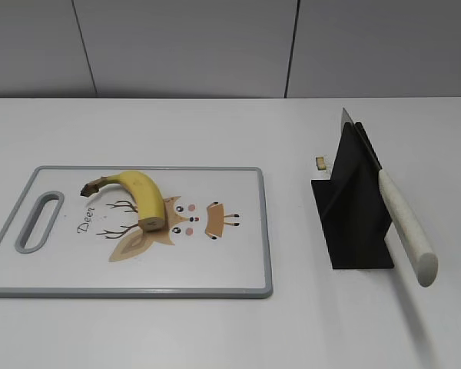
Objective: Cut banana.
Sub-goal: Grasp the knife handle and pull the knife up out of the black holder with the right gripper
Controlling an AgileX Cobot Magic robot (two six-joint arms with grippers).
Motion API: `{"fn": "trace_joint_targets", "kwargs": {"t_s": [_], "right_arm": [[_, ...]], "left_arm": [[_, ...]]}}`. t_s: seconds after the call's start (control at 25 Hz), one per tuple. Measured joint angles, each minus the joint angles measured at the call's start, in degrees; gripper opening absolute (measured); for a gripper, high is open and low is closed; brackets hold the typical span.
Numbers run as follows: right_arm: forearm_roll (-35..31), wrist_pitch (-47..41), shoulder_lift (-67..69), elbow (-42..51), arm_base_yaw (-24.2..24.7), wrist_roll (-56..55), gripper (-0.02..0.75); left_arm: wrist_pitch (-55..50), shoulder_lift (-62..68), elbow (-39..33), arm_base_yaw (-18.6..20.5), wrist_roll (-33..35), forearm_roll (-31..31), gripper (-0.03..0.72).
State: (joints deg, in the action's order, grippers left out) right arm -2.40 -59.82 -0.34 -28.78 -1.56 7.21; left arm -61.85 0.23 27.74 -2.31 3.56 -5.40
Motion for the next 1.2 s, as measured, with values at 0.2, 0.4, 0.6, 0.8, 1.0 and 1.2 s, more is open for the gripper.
{"fn": "trace_joint_targets", "kwargs": {"t_s": [0.2,0.4,0.6,0.8,1.0,1.2], "right_arm": [[0.00,0.00,0.00,0.00,0.00,0.00,0.572],[0.00,0.00,0.00,0.00,0.00,0.00,0.572],[0.00,0.00,0.00,0.00,0.00,0.00,0.572],[0.00,0.00,0.00,0.00,0.00,0.00,0.572],[0.00,0.00,0.00,0.00,0.00,0.00,0.572],[0.00,0.00,0.00,0.00,0.00,0.00,0.572]], "left_arm": [[0.00,0.00,0.00,0.00,0.00,0.00,0.590],[0.00,0.00,0.00,0.00,0.00,0.00,0.590],[0.00,0.00,0.00,0.00,0.00,0.00,0.589],[0.00,0.00,0.00,0.00,0.00,0.00,0.589],[0.00,0.00,0.00,0.00,0.00,0.00,0.589],[0.00,0.00,0.00,0.00,0.00,0.00,0.589]]}}
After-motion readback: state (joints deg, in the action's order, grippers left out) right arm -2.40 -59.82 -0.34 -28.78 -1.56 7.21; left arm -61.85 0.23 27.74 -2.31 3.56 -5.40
